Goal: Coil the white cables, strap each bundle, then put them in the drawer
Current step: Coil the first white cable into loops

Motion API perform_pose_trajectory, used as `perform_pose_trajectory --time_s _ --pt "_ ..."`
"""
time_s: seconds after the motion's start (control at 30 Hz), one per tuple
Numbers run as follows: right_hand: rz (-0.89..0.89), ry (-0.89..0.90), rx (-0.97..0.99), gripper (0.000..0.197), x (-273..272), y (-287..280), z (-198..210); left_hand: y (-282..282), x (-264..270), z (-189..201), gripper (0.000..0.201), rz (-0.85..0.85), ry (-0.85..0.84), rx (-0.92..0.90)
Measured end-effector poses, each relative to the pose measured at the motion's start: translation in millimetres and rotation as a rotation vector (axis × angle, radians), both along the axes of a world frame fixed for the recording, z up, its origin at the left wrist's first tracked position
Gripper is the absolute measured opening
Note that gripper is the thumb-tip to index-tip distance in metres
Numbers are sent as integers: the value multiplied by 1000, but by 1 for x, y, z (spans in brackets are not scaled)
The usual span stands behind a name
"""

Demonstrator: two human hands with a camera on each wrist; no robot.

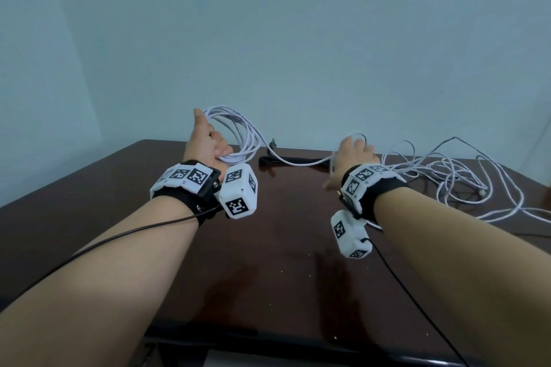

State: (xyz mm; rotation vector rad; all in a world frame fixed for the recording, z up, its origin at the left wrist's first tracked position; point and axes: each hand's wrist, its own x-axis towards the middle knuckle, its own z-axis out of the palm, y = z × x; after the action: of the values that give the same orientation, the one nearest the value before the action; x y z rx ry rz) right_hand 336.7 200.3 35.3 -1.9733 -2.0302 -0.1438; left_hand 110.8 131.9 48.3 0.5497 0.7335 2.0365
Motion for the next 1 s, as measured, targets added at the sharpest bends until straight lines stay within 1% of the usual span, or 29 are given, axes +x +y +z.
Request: perform_pose_trajectory --time_s 0.07,0.1,0.13,0.17,0.2,0.27,0.3,0.33,0.37,0.4,0.43,0.5,0.53,0.57,0.6,0.63,0.67,0.7,0.73,0.77,0.83,0.87,0.9,0.93,0.97,1.0 --pt "110 -76 195 60 -14 -6 -1 0 3 2 47 -7 11 7" --pt "144 -81 285 58 -20 -6 -1 0 3 4 48 -10 20 13" --pt "135 -67 296 55 -24 -6 1 -1 4 5 48 -12 26 18" --pt "127 -40 271 51 -25 0 0 -1 3 7 48 -11 30 19" --pt "91 -27 175 45 -25 6 0 -3 2 8 48 -5 37 16" --pt "11 13 -41 23 -18 17 0 -4 -1 7 48 5 58 5" --pt "-4 17 -107 15 -13 22 -3 -5 -3 6 47 10 63 1" --pt "-20 10 -166 15 -10 22 -5 -6 -5 5 47 13 62 -3" --pt "-27 18 -189 21 -7 26 -9 -5 -7 2 48 14 59 -7" --pt "-67 41 -184 33 -5 30 -14 -5 -8 0 48 14 54 -13" --pt "-118 111 -135 43 -2 34 -18 -4 -8 -2 48 17 47 -23" --pt "-202 246 -25 52 2 31 -21 -3 -9 -7 46 26 33 -41" --pt "-209 277 24 56 3 29 -20 -2 -8 -8 45 27 32 -43" --pt "-175 268 90 62 5 25 -19 -2 -6 -10 45 25 32 -42" --pt "-106 188 157 69 6 19 -15 -1 -5 -11 44 21 33 -41" --pt "5 86 221 74 4 17 -12 -1 -4 -11 44 20 34 -43" --pt "147 6 248 73 -2 13 -9 -1 -3 -11 44 20 36 -45" --pt "281 -49 230 67 -9 9 -8 -1 -1 -11 44 20 39 -48" --pt "372 -107 175 58 -16 8 -9 -1 0 -10 44 21 39 -50" --pt "426 -164 111 49 -23 8 -11 -2 1 -8 45 22 36 -50" --pt "403 -308 -67 31 -30 8 -12 -4 1 -5 46 23 24 -52" --pt "368 -363 -161 26 -31 9 -12 -5 0 -3 46 26 24 -55" --pt "360 -386 -219 24 -28 11 -12 -6 -2 -2 47 30 29 -57" --pt "378 -378 -232 24 -26 12 -12 -7 -4 -2 47 36 43 -57" --pt "413 -330 -196 26 -23 11 -12 -8 -6 -2 46 42 65 -55" --pt "465 -275 -113 27 -22 9 -12 -9 -8 -2 44 48 97 -51"
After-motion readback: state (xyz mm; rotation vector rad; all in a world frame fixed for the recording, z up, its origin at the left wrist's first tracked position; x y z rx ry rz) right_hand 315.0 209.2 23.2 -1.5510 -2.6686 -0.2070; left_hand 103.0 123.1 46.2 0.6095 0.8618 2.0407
